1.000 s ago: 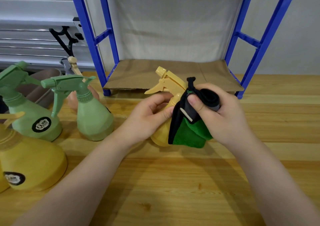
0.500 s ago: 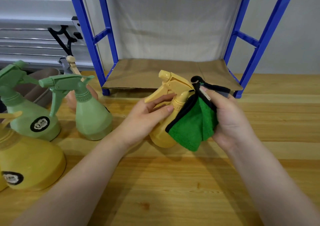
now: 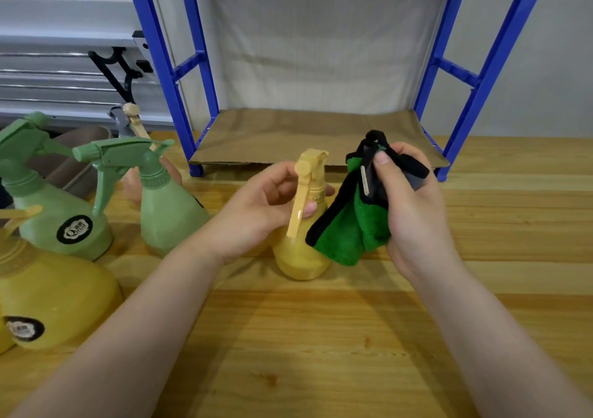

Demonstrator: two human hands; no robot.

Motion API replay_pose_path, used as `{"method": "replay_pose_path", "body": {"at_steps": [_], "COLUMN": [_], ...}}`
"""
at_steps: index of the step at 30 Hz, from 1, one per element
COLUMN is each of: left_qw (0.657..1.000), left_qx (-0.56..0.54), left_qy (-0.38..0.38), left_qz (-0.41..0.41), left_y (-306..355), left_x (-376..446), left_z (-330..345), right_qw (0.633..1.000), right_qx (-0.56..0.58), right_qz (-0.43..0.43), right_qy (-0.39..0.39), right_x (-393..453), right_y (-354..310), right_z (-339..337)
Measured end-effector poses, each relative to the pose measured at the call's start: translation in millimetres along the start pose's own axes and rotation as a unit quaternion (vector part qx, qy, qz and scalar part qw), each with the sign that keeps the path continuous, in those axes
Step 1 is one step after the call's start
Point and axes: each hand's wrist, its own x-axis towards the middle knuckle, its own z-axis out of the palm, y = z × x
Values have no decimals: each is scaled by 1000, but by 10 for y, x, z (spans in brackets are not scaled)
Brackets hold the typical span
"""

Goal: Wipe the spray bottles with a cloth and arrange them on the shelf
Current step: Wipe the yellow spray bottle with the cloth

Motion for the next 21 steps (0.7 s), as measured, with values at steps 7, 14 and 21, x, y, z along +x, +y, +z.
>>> {"method": "replay_pose_path", "body": {"at_steps": [7, 14, 21], "left_qw": [992, 961, 917], "left_qx": [31, 115, 288], "left_qy": [122, 245, 249], "left_qz": [27, 48, 116], "left_y": [-104, -88, -118], "left_x": [71, 86, 62], "left_z": [-21, 14, 211], "right_qw": [975, 964, 928], "right_qx": [-126, -134, -263], "right_qz": [-173, -214, -241], "right_qy": [-67, -87, -110], "right_x": [-64, -91, -149], "right_y": [-101, -99, 16], "right_z": [-42, -24, -1]}}
